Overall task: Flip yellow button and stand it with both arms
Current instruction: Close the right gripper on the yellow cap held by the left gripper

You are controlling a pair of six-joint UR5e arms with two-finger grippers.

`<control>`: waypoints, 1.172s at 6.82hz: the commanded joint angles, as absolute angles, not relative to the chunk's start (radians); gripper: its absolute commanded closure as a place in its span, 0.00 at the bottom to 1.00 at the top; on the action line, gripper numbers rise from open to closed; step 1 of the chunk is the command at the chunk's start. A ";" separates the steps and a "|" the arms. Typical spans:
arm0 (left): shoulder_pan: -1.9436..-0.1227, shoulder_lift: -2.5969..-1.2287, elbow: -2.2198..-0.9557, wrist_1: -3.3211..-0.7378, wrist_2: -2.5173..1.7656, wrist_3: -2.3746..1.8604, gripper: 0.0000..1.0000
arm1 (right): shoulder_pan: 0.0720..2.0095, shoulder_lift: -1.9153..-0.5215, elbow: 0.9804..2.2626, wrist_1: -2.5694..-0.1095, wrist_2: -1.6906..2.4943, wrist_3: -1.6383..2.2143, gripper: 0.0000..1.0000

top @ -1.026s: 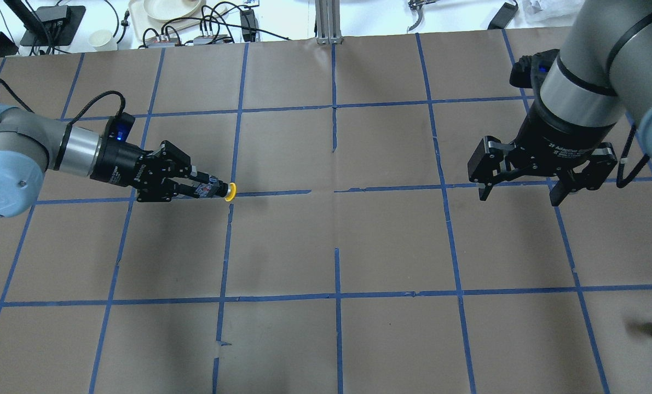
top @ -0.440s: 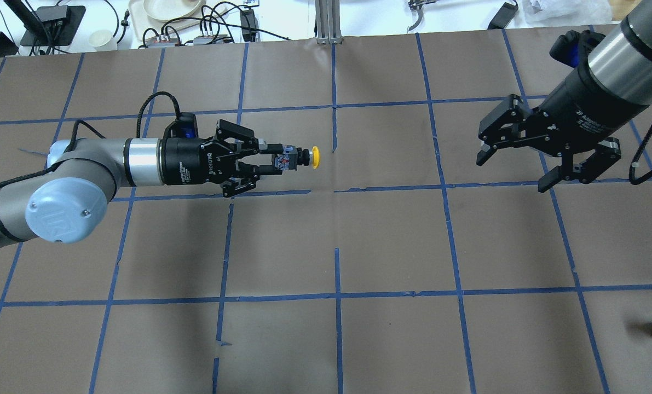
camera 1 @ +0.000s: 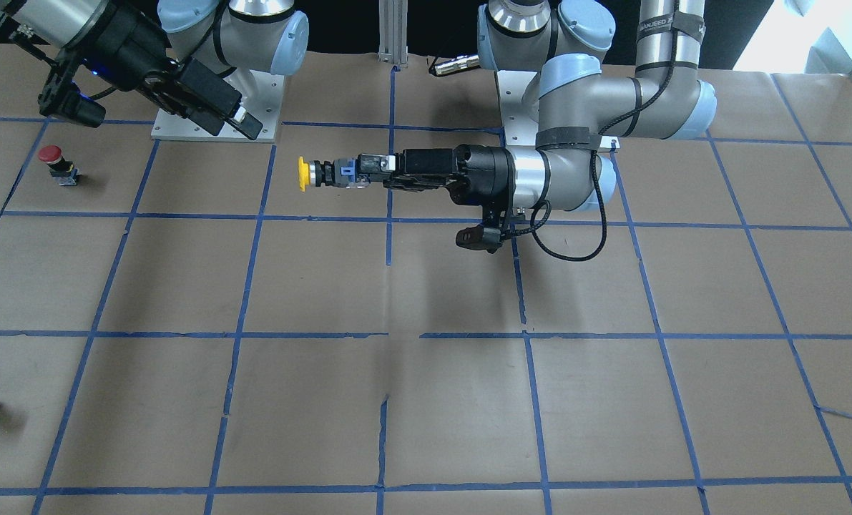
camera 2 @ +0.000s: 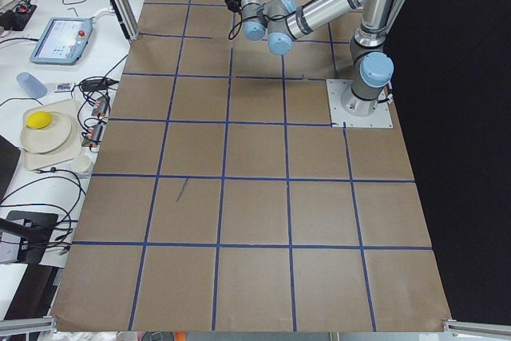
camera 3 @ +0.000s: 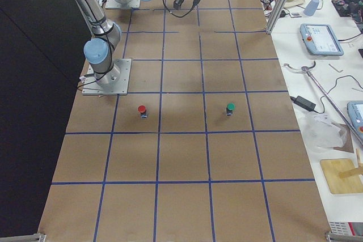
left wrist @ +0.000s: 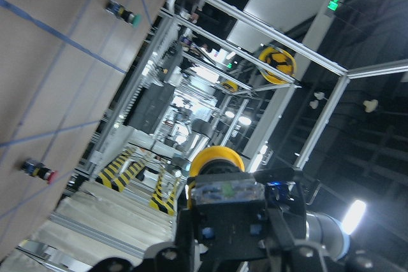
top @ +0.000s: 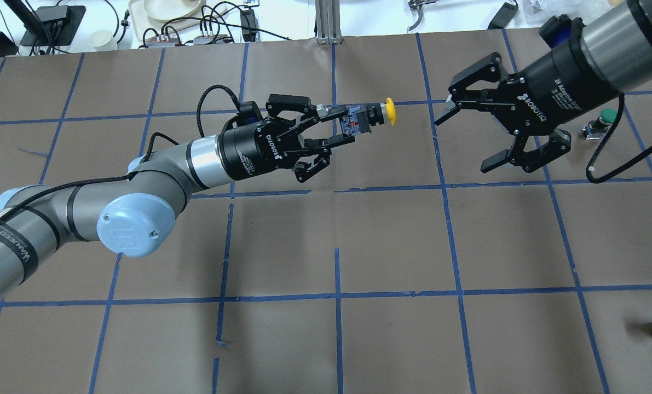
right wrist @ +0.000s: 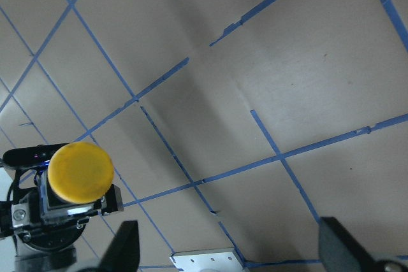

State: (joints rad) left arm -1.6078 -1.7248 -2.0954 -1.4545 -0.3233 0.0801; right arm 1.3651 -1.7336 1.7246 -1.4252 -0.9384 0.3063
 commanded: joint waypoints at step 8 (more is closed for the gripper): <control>-1.647 -1.727 -2.092 -1.407 -0.437 0.106 0.90 | 1.374 -1.668 1.640 -1.485 -0.675 0.391 0.00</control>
